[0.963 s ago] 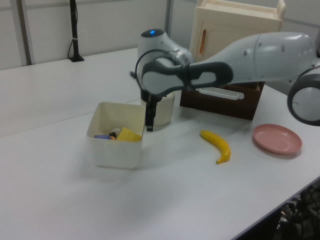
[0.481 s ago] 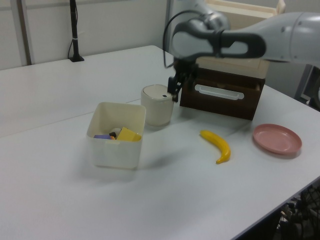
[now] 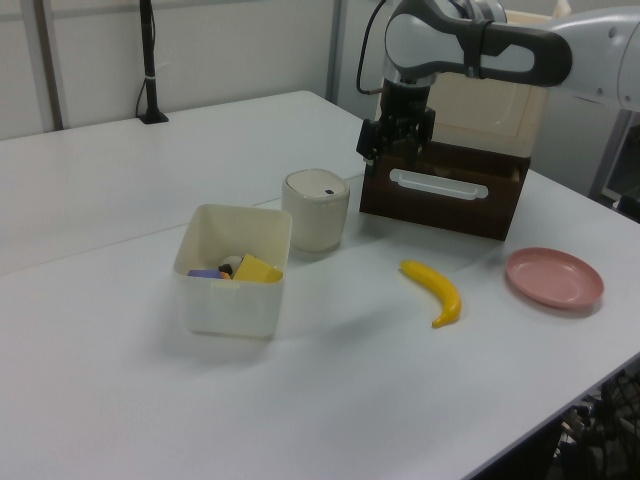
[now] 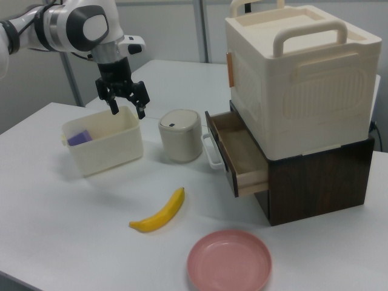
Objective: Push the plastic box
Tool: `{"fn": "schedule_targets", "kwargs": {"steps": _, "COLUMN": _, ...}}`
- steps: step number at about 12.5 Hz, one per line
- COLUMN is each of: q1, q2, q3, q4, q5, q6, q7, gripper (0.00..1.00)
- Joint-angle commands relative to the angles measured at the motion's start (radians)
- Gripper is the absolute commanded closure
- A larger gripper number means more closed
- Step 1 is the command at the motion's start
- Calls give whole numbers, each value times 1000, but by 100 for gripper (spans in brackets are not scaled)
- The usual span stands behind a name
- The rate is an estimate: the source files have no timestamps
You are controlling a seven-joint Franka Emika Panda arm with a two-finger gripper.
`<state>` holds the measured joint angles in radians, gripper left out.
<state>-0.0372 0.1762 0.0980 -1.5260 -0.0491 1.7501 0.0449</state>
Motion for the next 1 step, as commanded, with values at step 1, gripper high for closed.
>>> {"fn": "schedule_targets", "kwargs": {"steps": 1, "q1": 0, "q2": -21, "q3": -1, "q4": -5, "q5": 28, "q6": -29, "q7": 33, "gripper": 0}}
